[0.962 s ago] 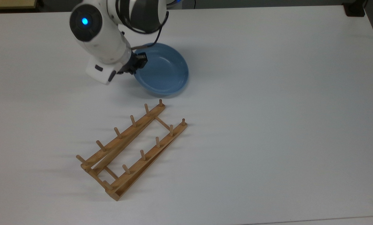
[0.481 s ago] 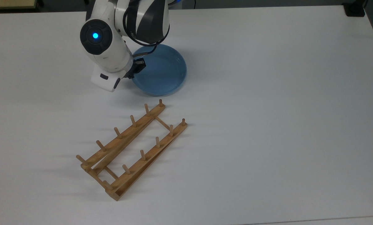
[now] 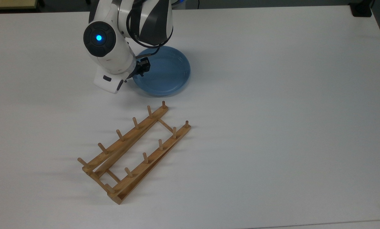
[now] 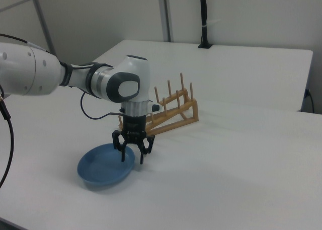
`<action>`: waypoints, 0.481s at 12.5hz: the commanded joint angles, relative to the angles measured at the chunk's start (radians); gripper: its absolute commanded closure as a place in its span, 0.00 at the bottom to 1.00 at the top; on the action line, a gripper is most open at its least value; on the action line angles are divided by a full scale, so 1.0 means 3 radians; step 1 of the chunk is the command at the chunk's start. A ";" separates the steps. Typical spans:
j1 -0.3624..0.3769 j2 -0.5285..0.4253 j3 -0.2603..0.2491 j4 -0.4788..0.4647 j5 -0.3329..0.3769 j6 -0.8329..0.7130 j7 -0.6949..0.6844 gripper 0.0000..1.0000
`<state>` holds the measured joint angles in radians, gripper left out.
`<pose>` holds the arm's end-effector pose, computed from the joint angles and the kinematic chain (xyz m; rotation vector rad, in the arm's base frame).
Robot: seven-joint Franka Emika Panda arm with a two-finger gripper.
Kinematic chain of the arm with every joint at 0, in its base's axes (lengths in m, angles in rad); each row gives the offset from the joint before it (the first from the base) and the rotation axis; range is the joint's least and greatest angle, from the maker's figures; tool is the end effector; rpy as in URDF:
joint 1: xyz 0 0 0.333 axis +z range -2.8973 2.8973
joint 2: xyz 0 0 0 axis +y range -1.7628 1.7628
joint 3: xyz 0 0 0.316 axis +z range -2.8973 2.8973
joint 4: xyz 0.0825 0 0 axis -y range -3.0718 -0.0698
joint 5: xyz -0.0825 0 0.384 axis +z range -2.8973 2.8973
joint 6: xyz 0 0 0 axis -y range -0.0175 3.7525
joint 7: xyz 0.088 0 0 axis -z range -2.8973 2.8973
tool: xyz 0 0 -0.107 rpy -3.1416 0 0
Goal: Pick plate from plate rack
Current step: 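Open the gripper to release the plate rim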
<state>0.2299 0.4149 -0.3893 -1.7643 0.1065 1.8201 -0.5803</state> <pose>0.6065 -0.0716 0.3223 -2.9835 -0.5770 0.4982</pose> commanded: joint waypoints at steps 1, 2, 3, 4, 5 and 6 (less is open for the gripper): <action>0.0083 -0.0242 -0.0047 -0.0055 -0.0058 0.0089 0.0276 0.15; 0.0088 -0.0425 -0.0047 -0.0055 -0.0058 0.0084 0.0434 0.08; 0.0128 -0.0655 -0.0047 -0.0055 -0.0068 0.0049 0.0593 0.02; 0.0129 -0.0799 -0.0047 -0.0055 -0.0099 0.0023 0.0716 0.00; 0.0113 -0.0927 -0.0017 -0.0055 -0.0165 -0.0063 0.0854 0.00; 0.0093 -0.1019 0.0009 -0.0040 -0.0262 -0.0190 0.0977 0.00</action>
<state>0.2422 0.2690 -0.3910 -1.7323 0.0965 1.8249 -0.4110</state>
